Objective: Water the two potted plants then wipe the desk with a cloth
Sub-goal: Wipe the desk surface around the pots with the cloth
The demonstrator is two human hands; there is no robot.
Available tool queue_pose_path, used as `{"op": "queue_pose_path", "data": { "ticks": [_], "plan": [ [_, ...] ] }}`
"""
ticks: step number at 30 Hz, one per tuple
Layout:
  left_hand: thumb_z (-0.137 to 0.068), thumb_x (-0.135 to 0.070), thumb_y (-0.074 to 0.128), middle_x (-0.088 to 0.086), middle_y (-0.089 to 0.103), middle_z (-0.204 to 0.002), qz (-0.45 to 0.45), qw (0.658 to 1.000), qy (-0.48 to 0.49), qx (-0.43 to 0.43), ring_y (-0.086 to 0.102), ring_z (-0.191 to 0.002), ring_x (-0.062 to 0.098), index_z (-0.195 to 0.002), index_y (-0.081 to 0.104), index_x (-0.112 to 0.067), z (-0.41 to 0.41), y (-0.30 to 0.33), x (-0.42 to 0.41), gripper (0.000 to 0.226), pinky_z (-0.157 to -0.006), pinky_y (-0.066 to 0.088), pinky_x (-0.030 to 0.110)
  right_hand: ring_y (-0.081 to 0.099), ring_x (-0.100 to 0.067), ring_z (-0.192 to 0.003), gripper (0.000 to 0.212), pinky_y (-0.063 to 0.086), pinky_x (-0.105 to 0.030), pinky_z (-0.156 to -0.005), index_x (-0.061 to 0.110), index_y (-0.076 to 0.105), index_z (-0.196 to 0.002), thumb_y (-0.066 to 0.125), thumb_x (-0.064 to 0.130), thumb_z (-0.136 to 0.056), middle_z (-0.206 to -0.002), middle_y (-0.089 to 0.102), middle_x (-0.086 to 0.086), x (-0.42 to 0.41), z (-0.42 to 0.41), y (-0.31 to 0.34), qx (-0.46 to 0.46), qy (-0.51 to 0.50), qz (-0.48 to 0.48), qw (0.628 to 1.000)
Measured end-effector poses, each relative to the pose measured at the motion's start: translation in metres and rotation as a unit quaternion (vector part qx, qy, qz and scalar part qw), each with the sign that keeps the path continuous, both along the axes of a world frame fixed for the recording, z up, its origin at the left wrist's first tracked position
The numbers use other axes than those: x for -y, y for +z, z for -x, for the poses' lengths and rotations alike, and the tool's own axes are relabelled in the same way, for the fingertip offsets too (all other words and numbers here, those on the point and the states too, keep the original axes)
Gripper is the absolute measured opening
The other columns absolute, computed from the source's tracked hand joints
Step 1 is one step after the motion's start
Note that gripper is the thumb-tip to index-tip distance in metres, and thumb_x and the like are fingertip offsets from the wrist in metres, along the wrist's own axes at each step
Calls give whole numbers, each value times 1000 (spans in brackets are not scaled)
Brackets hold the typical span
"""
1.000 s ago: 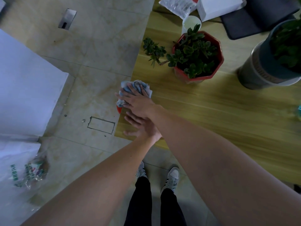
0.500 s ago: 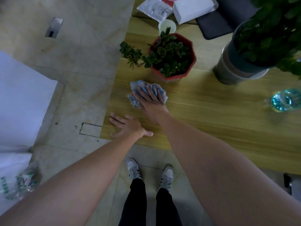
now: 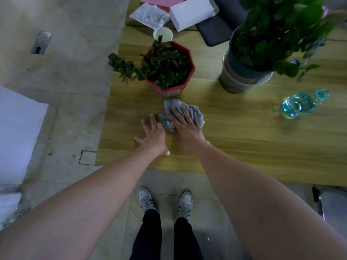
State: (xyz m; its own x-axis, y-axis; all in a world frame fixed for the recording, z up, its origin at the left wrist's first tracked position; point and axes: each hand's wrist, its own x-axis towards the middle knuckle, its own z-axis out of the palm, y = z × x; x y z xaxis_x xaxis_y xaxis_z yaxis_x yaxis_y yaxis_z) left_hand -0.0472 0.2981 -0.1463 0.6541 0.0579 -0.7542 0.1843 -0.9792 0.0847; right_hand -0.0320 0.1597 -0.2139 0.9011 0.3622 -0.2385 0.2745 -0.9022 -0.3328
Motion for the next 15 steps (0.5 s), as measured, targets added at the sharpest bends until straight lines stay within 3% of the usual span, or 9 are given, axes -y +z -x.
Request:
{"op": "queue_pose_path", "data": {
  "ticks": [3,8,15],
  "plan": [
    [-75,-24,86,5,-31,-162,-21,1000,-15,-6,-22,-149,39,-154,14,-3,-6,-4,15,108,-107,21,77,-14,-18,-152,60,-14,-45,-120,35,9,-158,36,40,-104,-166,0,13,18,1,0,8,-18,-6,1000],
    [-69,-29,90,4,-36,-159,-47,995,-87,-13,-26,-147,41,-156,7,-5,-22,-3,24,123,-106,19,79,-17,-15,-151,59,-19,-40,-117,35,7,-158,33,41,-105,-166,-2,14,35,-8,0,6,-48,-8,999],
    [-66,-28,92,6,-39,-158,-48,995,-83,-30,-27,-146,43,-157,-1,-4,-36,-2,33,132,-106,18,79,-15,-16,-152,58,-13,-44,-120,36,5,-158,29,41,-105,-166,-2,14,45,-26,0,10,-90,-7,996]
  ]
}}
